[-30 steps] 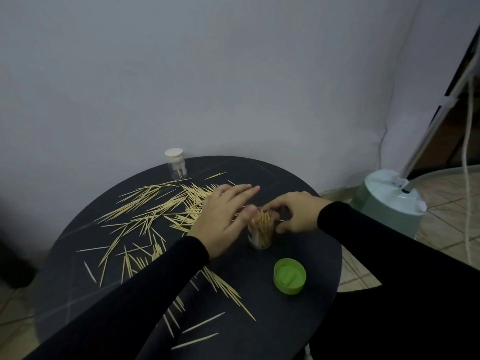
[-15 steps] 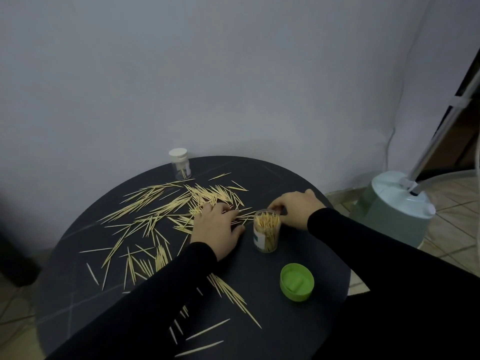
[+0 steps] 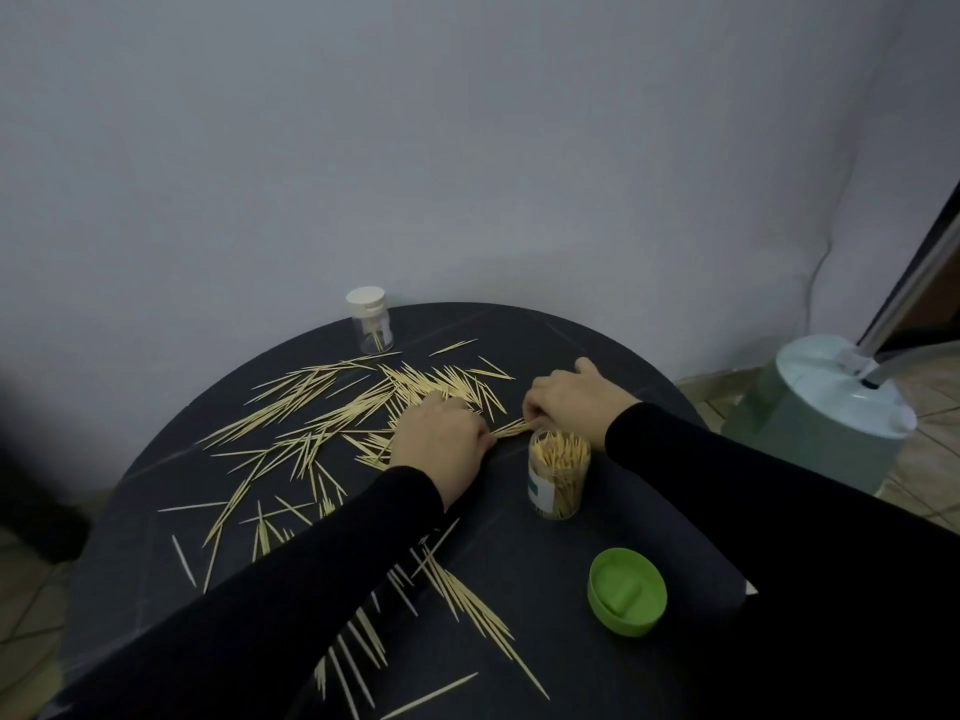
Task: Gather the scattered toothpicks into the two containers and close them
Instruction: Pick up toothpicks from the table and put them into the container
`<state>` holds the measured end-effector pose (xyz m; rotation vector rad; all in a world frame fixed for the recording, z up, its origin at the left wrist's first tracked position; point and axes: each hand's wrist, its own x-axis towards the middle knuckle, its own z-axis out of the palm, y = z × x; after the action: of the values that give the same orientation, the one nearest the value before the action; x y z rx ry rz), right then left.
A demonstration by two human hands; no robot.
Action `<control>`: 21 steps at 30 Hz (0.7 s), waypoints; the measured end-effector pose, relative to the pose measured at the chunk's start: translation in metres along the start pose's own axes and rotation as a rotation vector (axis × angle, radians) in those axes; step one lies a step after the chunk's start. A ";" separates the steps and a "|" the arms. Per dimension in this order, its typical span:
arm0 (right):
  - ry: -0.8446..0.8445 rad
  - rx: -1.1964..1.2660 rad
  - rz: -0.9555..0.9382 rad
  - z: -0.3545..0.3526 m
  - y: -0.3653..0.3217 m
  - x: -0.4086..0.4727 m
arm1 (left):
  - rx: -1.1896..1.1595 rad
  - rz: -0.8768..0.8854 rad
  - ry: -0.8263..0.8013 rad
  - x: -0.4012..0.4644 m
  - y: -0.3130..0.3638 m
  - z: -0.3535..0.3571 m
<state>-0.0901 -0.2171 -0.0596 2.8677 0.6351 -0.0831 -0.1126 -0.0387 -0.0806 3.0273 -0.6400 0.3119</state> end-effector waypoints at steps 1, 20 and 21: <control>-0.017 -0.038 -0.026 0.002 0.000 0.002 | 0.014 0.025 -0.005 0.001 -0.001 -0.001; -0.073 0.125 0.092 -0.003 0.010 -0.013 | -0.105 0.043 -0.001 0.015 -0.012 -0.007; -0.065 0.111 0.090 -0.003 0.008 -0.016 | -0.125 0.039 -0.010 0.014 -0.011 -0.008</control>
<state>-0.1009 -0.2300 -0.0541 2.9809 0.5039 -0.2031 -0.0968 -0.0335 -0.0703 2.9020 -0.6928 0.2486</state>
